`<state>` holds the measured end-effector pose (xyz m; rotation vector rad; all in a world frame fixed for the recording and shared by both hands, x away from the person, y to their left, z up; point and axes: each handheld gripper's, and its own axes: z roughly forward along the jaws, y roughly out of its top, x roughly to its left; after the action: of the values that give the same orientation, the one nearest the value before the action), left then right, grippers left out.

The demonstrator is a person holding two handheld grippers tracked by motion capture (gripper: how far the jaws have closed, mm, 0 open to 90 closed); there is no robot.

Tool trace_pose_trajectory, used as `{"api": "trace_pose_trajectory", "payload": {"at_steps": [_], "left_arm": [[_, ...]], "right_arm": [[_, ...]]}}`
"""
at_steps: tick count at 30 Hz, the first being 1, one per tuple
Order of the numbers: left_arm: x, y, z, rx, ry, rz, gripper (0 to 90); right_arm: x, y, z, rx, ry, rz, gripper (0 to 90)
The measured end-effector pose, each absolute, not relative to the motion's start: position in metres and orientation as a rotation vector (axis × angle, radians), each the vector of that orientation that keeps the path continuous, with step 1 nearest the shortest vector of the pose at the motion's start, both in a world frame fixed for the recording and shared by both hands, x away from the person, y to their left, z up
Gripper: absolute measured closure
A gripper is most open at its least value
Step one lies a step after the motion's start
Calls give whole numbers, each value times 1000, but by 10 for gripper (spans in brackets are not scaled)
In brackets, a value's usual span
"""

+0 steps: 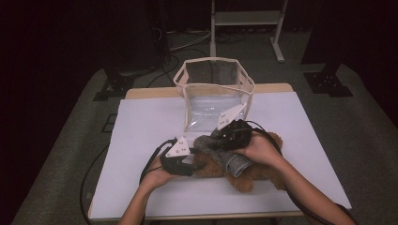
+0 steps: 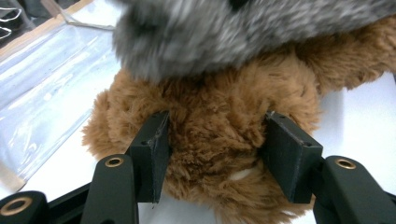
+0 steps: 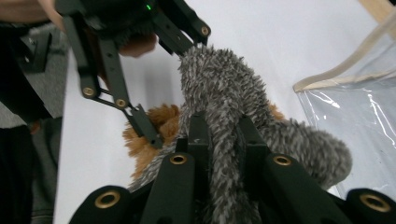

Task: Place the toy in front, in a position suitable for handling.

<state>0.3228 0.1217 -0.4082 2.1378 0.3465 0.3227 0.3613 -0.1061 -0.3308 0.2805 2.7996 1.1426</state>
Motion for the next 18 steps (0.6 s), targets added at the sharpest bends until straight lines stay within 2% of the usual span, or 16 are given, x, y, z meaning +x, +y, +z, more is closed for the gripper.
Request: {"api": "trace_pose_trajectory", "payload": {"at_steps": [12, 18], "left_arm": [[322, 120, -410, 2145, 333, 297, 436], [321, 119, -411, 2143, 319, 284, 433]], "right_arm": [[373, -80, -338, 273, 2850, 1097, 787], [377, -91, -331, 297, 2819, 1126, 787]]}}
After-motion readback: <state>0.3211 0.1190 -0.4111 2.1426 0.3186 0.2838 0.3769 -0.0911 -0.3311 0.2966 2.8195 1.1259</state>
